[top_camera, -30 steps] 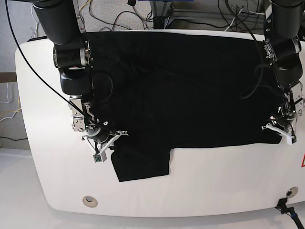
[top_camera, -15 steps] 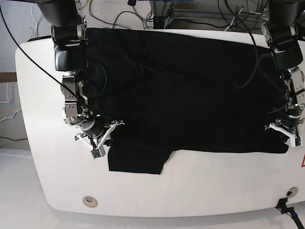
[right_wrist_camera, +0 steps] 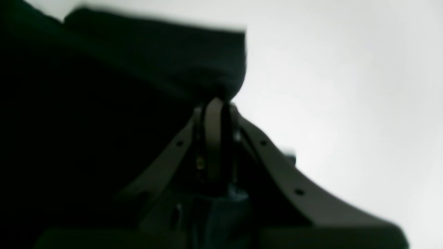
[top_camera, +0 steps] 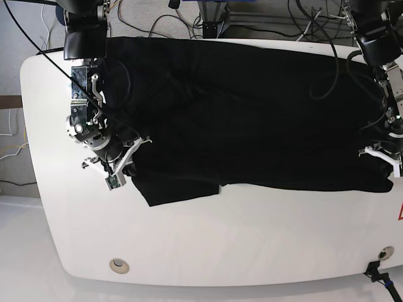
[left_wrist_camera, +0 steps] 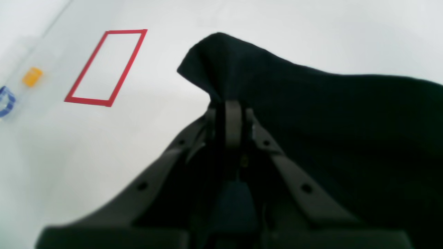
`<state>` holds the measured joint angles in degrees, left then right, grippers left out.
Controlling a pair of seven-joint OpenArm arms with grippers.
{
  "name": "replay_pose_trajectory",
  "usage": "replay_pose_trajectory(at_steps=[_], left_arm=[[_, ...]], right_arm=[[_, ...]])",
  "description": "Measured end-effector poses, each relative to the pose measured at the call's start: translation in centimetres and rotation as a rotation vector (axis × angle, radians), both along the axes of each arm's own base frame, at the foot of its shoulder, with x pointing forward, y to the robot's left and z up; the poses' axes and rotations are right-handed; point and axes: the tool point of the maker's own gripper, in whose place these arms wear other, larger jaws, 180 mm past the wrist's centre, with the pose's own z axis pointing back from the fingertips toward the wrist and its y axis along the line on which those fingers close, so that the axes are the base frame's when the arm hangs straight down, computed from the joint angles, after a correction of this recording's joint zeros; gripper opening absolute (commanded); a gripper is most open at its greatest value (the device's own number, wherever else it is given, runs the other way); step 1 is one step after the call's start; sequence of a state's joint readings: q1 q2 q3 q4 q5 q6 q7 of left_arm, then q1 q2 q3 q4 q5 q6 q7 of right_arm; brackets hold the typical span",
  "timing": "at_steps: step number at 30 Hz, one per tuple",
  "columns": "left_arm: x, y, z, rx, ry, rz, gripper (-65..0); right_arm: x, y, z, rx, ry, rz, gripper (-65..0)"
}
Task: Fold the T-shirt properly
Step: 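Lift the hem and fold it toward the collar with both grippers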
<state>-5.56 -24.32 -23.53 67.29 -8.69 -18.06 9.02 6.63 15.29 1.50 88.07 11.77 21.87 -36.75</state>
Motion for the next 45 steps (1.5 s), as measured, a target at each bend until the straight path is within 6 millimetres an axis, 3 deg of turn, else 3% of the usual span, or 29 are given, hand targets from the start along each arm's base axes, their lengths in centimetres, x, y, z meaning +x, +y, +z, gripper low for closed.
replay_pose_trajectory(at_steps=[2, 9, 14, 18, 28, 30, 31, 32, 34, 35, 39, 41, 45], left_arm=[[-0.8, -0.1, -0.4, 0.012, 0.018, -0.006, -65.0], [-2.6, -0.1, -0.7, 0.038, 0.033, -0.014, -65.0], [-5.3, 2.3, -1.2, 0.043, 0.058, 0.053, -65.0], [-6.6, 2.4, -0.4, 0.074, 0.053, 0.046, -65.0], [-9.0, 2.9, -2.0, 0.106, 0.139, 0.027, -65.0], [-10.2, 2.7, -3.7, 0.108, 0.24, 0.016, -65.0], [-10.5, 2.5, -4.5, 0.116, 0.282, 0.003, -57.9], [-10.6, 2.3, -4.9, 0.124, 0.301, -0.009, -46.9], [-9.8, 1.8, -4.4, 0.12, 0.27, -0.024, -27.5], [-9.7, 1.8, -4.4, 0.116, 0.265, -0.024, -21.5], [-11.2, 2.9, -6.4, 0.104, 0.338, 0.011, -19.0], [-10.9, 2.8, -6.1, 0.102, 0.333, 0.012, -19.0], [-8.6, 4.0, -0.5, 0.141, 0.161, 0.042, -19.0]], right_arm=[[-1.1, -0.1, -0.3, -0.024, 0.027, 0.006, -65.0], [-3.4, 1.0, 1.6, -0.062, 0.02, 0.043, -65.0], [-4.9, 1.2, 1.6, -0.093, 0.066, 0.059, -65.0], [-6.8, 1.4, 0.0, -0.09, 0.119, 0.065, -65.0], [-9.5, 1.3, -2.2, -0.087, 0.195, 0.066, -65.0], [-9.6, 1.3, -2.3, -0.088, 0.197, 0.065, -55.2], [-9.7, 1.2, -2.4, -0.087, 0.2, 0.061, -49.3], [-9.7, 1.2, -2.5, -0.086, 0.202, 0.058, -43.5], [-10.2, 0.9, -3.2, -0.092, 0.228, 0.05, -34.6], [-10.2, 0.8, -3.3, -0.096, 0.233, 0.049, -31.7], [-10.2, 0.6, -3.3, -0.1, 0.23, 0.044, -29.4], [-9.9, -0.2, -2.7, -0.089, 0.215, 0.022, -29.4], [-6.0, -2.0, 1.2, -0.123, 0.097, -0.033, -29.4]])
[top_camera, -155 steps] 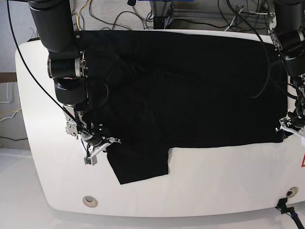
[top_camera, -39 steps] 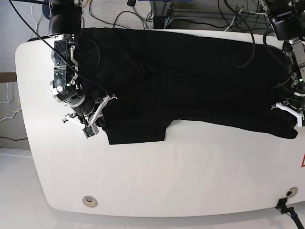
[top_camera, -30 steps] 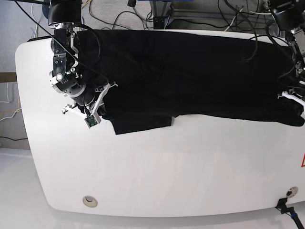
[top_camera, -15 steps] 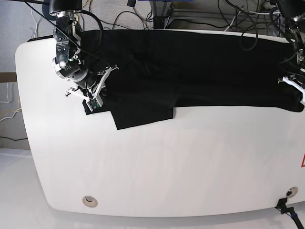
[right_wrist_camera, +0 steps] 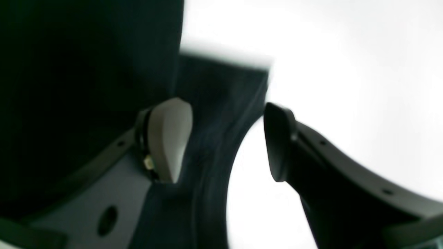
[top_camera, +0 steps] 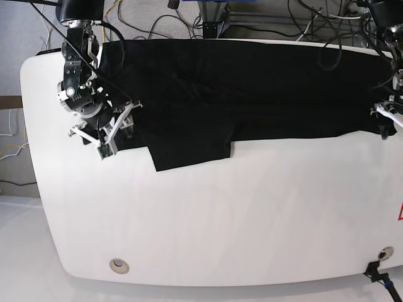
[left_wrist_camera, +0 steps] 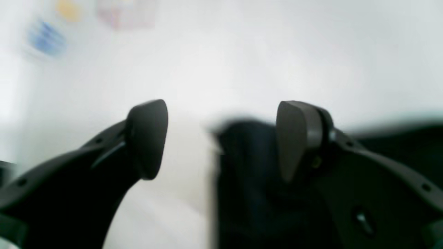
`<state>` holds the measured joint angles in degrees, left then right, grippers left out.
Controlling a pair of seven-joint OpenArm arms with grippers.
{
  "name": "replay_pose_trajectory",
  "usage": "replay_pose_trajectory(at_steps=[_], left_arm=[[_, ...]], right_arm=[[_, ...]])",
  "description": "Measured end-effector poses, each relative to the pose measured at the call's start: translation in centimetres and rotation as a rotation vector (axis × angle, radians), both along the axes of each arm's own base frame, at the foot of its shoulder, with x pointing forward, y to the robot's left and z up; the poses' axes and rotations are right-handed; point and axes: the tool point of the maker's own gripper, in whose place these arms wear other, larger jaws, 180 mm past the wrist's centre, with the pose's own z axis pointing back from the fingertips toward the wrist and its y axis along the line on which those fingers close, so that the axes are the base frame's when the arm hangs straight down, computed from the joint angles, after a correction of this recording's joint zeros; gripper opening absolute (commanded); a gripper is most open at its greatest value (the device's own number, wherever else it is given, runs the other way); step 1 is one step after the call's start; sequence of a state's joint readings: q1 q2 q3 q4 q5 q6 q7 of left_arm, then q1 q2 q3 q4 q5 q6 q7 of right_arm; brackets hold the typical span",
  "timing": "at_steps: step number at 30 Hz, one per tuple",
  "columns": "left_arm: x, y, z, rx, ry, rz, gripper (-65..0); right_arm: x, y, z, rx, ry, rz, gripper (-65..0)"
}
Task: Fold the T-shirt properly
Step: 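Lift the hem and fold it toward the collar with both grippers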
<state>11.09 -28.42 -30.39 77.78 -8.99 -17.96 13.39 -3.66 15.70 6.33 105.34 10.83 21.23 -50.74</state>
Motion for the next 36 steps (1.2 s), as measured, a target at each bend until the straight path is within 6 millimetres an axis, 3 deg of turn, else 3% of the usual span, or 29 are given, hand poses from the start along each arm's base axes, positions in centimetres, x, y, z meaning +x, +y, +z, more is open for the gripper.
replay_pose_trajectory(at_steps=[3, 7, 10, 16, 19, 33, 36], left_arm=[[0.2, -0.1, 1.1, 0.03, -0.009, -0.007, -19.0], [0.1, -1.9, -0.6, -0.022, 0.002, -0.028, -19.0], [-0.5, -1.2, -0.6, -0.009, 0.008, -0.002, -18.9], [-1.8, -1.7, -2.1, -0.026, 0.062, -0.007, -18.9], [-1.9, -1.6, -2.2, -0.025, 0.066, -0.008, -18.9], [-1.9, -1.7, -2.3, -0.027, 0.067, -0.006, -18.9], [-1.9, -1.7, -2.3, -0.027, 0.067, -0.006, -18.9]], right_arm=[[2.9, 1.2, 2.4, 0.05, -0.086, 0.017, -29.4], [5.1, 2.4, 0.2, 0.125, -0.02, -0.017, -29.4], [6.7, 1.9, -1.4, 0.156, 0.029, -0.062, -29.4], [6.0, 2.6, -5.7, 0.209, 0.128, -0.082, -29.4], [5.9, 3.2, -6.7, 0.237, 0.145, -0.096, -29.4], [6.0, 9.7, -7.1, 0.379, 0.143, -0.019, -29.7], [6.0, 10.2, -7.1, 0.389, 0.143, -0.017, -35.7]])
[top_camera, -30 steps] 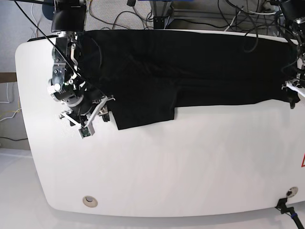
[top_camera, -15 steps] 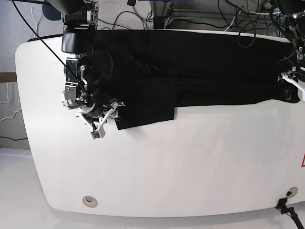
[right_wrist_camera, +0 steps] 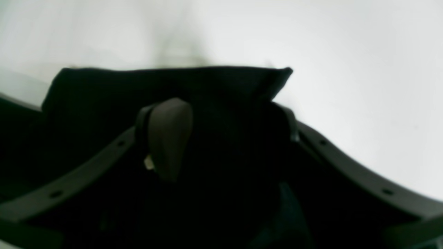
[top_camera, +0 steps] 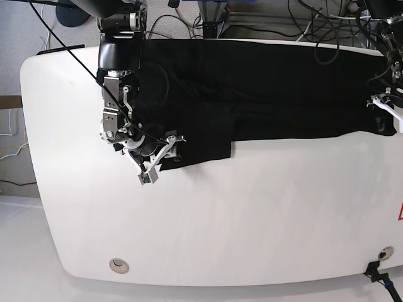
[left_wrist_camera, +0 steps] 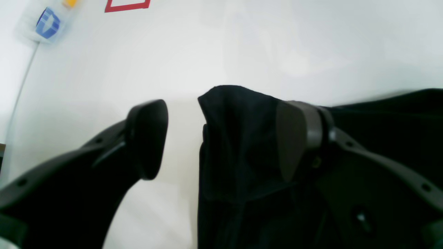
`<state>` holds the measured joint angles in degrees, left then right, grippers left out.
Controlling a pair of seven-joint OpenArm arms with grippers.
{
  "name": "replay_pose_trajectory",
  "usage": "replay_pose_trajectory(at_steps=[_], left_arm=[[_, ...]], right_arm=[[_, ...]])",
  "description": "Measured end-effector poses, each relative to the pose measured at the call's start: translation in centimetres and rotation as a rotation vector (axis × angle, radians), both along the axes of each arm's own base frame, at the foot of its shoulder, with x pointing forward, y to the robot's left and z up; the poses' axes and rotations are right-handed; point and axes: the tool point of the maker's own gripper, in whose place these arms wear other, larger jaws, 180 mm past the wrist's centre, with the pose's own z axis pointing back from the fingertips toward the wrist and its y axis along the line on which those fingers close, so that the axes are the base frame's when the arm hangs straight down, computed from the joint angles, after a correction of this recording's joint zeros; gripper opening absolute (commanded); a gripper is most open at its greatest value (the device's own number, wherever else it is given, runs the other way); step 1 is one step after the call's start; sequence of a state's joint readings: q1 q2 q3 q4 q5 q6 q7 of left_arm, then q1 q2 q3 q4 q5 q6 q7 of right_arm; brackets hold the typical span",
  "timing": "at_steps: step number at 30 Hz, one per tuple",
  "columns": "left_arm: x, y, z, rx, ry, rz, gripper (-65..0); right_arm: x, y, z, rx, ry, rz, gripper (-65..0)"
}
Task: Fold the T-shirt properly
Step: 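Lift the hem and fold it toward the collar with both grippers, then release the hem and raise both grippers off the folded shirt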
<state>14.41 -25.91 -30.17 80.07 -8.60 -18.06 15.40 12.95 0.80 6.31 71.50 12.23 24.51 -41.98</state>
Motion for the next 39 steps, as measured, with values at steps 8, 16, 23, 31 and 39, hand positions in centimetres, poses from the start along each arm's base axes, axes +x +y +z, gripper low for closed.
replay_pose_trajectory(at_steps=[8, 16, 23, 31, 39], left_arm=[[0.3, -0.7, -0.3, -0.004, 0.009, -0.022, -18.9], [0.6, -1.7, -0.9, -0.011, 0.021, -0.046, -18.9], [0.3, -1.2, -2.0, -0.029, 0.045, -0.022, -18.9], [0.7, -0.8, -2.1, -0.037, 0.038, -0.01, -18.9], [1.2, -1.7, -2.6, -0.047, 0.047, -0.03, -18.9]], right_arm=[[-0.7, 0.7, -0.4, 0.002, 0.015, 0.031, -65.0], [-5.2, 4.4, 4.7, -0.009, -0.055, 0.273, -65.0], [-10.0, 5.3, 7.8, 0.058, -0.048, 0.354, -65.0], [-16.2, 5.4, 6.6, 0.17, 0.09, 0.433, -65.0], [-19.9, 2.7, 5.4, 0.145, 0.215, 0.535, -63.6]])
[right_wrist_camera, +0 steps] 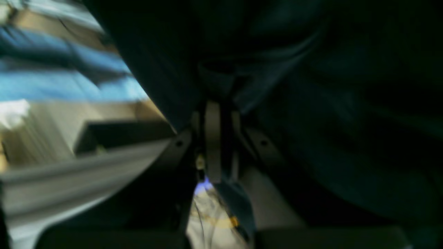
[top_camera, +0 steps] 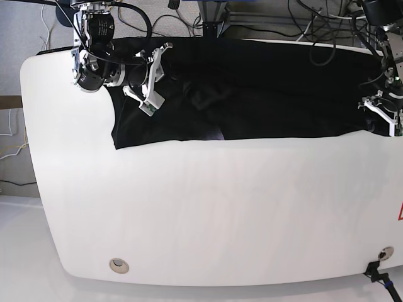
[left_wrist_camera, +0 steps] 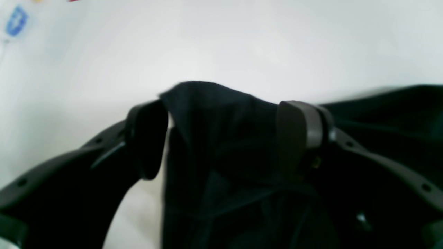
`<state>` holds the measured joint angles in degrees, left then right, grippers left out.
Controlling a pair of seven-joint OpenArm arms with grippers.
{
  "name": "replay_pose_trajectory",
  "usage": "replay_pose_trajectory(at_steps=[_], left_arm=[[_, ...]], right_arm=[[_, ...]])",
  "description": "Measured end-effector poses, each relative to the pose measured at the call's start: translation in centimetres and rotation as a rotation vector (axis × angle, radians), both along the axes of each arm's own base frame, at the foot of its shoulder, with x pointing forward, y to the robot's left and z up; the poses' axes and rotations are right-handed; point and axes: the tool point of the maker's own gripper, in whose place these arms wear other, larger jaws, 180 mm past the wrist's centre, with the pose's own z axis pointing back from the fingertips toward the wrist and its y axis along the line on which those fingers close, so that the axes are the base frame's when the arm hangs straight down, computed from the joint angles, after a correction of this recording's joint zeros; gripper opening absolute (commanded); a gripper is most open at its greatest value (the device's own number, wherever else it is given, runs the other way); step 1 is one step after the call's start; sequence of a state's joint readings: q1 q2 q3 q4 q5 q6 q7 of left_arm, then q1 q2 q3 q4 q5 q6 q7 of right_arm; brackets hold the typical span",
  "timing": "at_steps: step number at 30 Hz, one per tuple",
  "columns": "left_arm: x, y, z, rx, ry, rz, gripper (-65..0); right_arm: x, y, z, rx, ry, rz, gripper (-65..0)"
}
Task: Fold the T-shirt properly
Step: 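Release the hem and raise both grippers off the folded shirt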
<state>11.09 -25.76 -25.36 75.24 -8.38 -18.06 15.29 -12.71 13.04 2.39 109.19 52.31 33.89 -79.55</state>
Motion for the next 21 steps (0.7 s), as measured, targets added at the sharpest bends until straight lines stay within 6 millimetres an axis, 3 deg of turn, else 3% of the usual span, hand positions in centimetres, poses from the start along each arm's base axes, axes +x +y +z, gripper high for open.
replay_pose_trajectory(at_steps=[5, 7, 11, 17, 21], left_arm=[[0.1, 0.0, 0.0, 0.001, -0.001, 0.0, -18.9], [0.1, 0.1, 0.1, 0.002, -0.003, -0.001, -18.9], [0.6, -0.3, 0.2, -0.01, -0.02, 0.004, -18.9], [0.5, -0.6, -0.2, -0.017, -0.012, 0.002, -18.9], [0.3, -1.0, -0.5, -0.027, -0.008, 0.004, -18.9]], right_arm=[[-2.1, -0.1, -0.6, -0.023, 0.041, 0.099, -32.3], [-2.9, -0.4, -1.1, -0.05, 0.06, 0.135, -24.4], [-2.7, -0.7, -1.0, -0.069, 0.046, 0.163, -24.1], [5.2, -3.6, 1.8, -0.022, -0.098, -0.082, -24.4], [5.4, -3.0, -0.6, 0.054, 0.019, -0.175, -26.0]])
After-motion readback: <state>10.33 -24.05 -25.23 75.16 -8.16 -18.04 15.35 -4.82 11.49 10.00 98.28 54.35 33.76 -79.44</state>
